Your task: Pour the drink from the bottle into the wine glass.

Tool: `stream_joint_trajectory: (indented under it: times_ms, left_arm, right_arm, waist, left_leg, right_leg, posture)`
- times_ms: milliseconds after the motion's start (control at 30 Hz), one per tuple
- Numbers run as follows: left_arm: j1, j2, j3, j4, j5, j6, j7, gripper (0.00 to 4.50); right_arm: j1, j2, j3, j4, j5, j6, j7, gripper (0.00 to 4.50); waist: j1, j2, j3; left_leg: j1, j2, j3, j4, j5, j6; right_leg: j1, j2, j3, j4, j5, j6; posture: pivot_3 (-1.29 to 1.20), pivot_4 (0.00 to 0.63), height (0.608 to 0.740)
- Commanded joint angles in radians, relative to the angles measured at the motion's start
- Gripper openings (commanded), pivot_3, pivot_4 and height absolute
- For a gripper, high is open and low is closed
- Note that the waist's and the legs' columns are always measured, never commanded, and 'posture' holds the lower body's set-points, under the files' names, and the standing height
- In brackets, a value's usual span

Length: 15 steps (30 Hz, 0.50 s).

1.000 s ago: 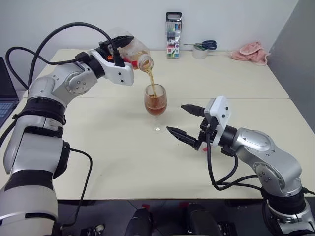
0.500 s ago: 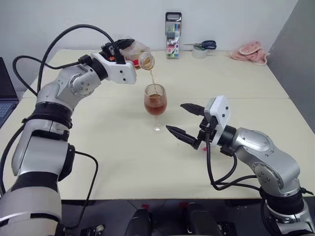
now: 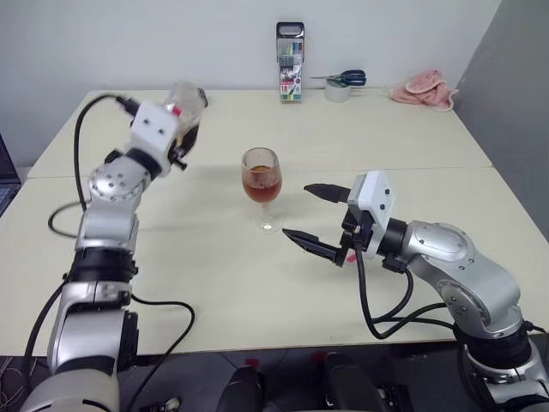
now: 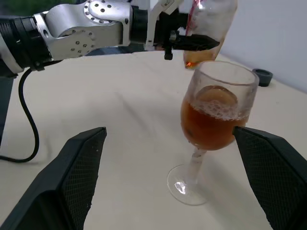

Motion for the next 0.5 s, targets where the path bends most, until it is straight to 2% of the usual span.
stream_joint_trajectory:
  times_ms: [33,300,500]
  left_arm:
    - [0.068,-0.021,0.116,-0.091,-0.14,0.149,-0.009,1.76]
    - [0.18,-0.051,0.209,-0.111,-0.242,0.208,-0.006,1.76]
    - [0.245,-0.058,0.211,-0.087,-0.221,0.152,-0.008,1.76]
  right_arm:
    - [-0.058,0.007,0.018,-0.002,-0.006,0.005,0.011,4.5]
    - [-0.144,0.022,0.074,0.049,0.007,0.048,0.057,4.5]
    - [-0.16,0.033,0.09,0.058,-0.006,0.042,0.069,4.5]
  waist:
    - [0.002,0.0,0.0]
    - [0.022,-0.003,-0.002]
    - [0.03,-0.004,-0.003]
  left_leg:
    - [0.0,0.0,0.0,0.0,0.0,0.0]
    - [0.0,0.0,0.0,0.001,0.0,0.0]
    - [0.0,0.0,0.0,0.001,0.0,0.0]
  right_leg:
    - [0.0,0.0,0.0,0.0,0.0,0.0]
    - [0.001,-0.001,0.0,0.0,0.0,0.0]
    - [0.001,-0.001,0.0,-0.001,0.0,0.0]
  posture:
    - [0.0,0.15,0.74]
    - [0.0,0.15,0.74]
    - [0.0,0.15,0.74]
